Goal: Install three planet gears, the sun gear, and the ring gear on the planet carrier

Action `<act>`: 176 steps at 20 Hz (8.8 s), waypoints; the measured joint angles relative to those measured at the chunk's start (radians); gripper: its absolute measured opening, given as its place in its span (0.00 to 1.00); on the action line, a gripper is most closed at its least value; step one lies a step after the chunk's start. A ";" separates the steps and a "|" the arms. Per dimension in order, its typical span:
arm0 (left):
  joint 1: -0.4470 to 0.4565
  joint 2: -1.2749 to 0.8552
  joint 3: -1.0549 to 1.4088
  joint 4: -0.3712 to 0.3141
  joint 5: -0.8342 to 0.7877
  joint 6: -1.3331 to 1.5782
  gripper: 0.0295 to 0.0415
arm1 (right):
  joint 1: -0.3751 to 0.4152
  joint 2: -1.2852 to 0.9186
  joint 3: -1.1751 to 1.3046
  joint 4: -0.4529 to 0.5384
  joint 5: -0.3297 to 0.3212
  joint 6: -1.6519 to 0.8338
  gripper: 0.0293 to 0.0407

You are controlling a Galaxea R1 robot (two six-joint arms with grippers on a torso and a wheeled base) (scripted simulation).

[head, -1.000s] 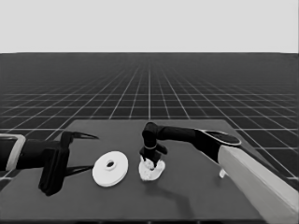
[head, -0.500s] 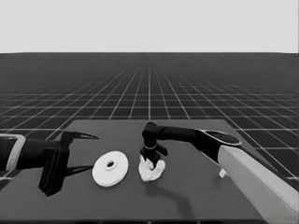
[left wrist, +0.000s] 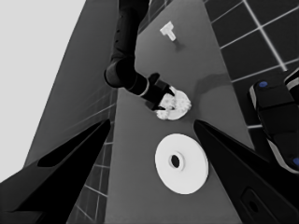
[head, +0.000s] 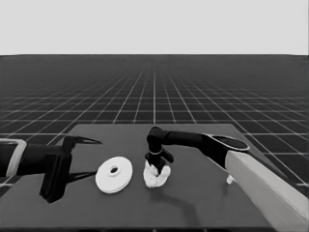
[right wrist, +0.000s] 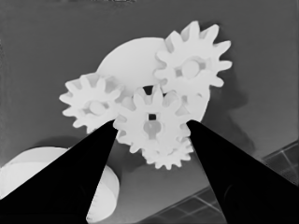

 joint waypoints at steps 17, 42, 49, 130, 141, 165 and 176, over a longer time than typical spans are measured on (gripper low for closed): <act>0.000 0.000 0.000 0.000 0.000 0.000 0.75 | 0.000 0.000 0.000 0.000 0.000 0.178 0.17; 0.000 0.000 0.000 0.000 0.000 0.000 0.75 | 0.136 -0.017 0.073 0.114 -0.040 -0.752 0.81; 0.000 0.000 0.000 0.000 0.000 0.000 0.75 | -0.242 -1.289 1.372 -0.412 0.308 -1.767 0.81; 0.413 1.352 -1.389 -0.079 0.829 -1.510 0.44 | -0.249 -1.327 1.408 -0.426 0.317 -1.793 0.81; 0.420 1.351 -1.390 -0.079 0.830 -1.414 0.44 | -0.249 -1.327 1.408 -0.426 0.317 -1.793 0.81; 0.421 1.351 -1.390 -0.079 0.830 -1.205 0.44 | -0.249 -1.327 1.408 -0.426 0.317 -1.793 0.81; 0.421 1.351 -1.390 -0.079 0.829 -1.133 0.74 | -0.249 -1.327 1.408 -0.426 0.317 -1.793 0.81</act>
